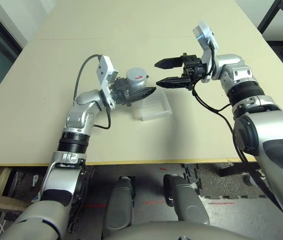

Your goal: Pour the medicine from the bottle into the box.

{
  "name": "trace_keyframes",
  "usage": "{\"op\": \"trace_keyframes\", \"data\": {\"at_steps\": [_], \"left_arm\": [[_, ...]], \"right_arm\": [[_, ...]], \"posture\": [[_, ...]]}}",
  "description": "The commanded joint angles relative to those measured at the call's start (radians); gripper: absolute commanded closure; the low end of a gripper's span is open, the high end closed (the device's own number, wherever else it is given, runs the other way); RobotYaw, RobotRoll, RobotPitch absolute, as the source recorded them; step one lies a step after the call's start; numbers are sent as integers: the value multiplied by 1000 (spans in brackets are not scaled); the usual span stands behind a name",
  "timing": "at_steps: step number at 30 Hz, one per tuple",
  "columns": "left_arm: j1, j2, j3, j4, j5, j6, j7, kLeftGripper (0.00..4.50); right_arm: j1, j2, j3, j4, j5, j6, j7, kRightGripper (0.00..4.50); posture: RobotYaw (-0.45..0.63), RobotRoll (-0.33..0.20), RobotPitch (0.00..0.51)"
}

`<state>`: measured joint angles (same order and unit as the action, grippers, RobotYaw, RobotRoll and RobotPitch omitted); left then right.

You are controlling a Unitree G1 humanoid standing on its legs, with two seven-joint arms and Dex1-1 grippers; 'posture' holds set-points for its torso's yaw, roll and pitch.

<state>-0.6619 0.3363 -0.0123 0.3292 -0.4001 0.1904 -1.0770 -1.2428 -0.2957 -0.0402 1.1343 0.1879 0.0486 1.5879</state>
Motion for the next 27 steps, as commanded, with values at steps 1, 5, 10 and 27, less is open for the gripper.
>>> {"op": "trace_keyframes", "data": {"at_steps": [1,5,10,27], "left_arm": [[-5,3,-12,-3,9,-6,-12,1832],[-7,-1,-15,-4,9,-9,-16,1832],[-9,-3,-18,-2,10,-12,-16,1832],[-16,-12,-21,2,13,-15,-12,1832]], "right_arm": [[-17,14,-9,-23,16,13,4,0],[-27,43,-13,-34,30,42,14,0],[-31,67,-10,-45,33,49,15,0],[-34,124,15,-47,8,18,4,0]], "posture": [[-55,0,163],[-56,0,164],[-55,0,163],[-54,0,165]]}}
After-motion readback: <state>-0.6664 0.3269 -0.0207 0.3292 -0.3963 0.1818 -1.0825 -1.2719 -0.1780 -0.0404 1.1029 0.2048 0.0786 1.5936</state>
